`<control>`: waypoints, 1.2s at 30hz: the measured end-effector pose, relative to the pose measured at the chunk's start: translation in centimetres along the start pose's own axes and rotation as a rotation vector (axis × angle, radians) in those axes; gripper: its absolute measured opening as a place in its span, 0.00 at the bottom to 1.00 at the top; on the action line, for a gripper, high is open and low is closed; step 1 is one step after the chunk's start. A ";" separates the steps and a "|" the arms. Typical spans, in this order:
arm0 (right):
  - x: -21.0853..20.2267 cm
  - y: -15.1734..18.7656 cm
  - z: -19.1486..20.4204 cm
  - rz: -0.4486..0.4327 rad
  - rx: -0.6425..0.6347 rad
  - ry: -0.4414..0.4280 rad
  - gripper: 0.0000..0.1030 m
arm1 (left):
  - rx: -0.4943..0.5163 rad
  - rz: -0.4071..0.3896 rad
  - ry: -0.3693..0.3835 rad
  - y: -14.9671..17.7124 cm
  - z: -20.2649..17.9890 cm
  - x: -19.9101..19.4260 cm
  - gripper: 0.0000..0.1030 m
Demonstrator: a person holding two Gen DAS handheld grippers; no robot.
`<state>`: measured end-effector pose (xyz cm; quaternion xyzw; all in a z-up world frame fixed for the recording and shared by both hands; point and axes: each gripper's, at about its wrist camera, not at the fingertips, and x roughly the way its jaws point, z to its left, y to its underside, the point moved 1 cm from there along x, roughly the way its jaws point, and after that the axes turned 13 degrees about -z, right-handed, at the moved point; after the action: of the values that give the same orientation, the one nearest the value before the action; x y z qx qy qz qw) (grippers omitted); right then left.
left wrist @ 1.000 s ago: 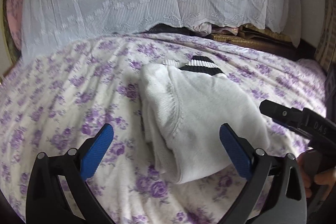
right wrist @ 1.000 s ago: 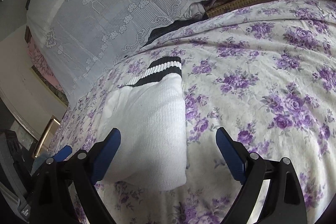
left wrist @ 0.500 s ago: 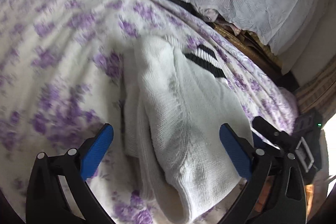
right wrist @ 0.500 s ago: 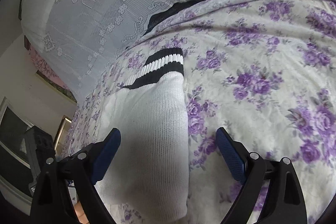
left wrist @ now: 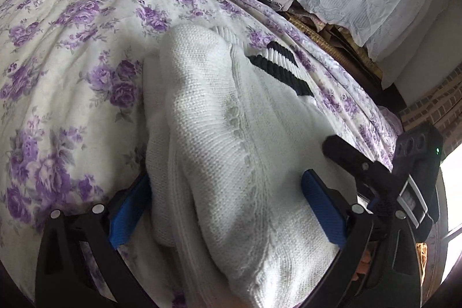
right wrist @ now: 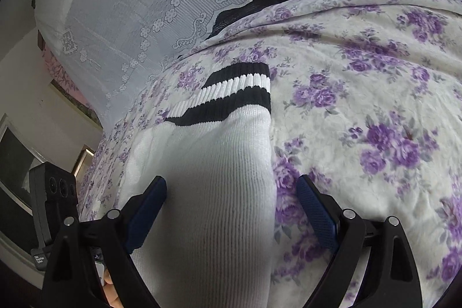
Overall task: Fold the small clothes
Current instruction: 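Grasp the folded sweater with the left gripper while the right gripper grasps it too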
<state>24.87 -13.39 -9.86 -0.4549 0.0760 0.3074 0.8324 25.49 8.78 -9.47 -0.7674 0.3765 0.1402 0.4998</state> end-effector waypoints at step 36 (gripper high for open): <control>-0.6 1.6 2.0 0.020 -0.123 -0.081 0.56 | 0.127 -0.107 -0.006 0.2 -1.8 -1.2 0.55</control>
<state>23.18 -11.37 -9.57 -0.4914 0.0276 0.3381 0.8022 24.28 7.71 -8.05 -0.7526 0.3416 0.0914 0.5554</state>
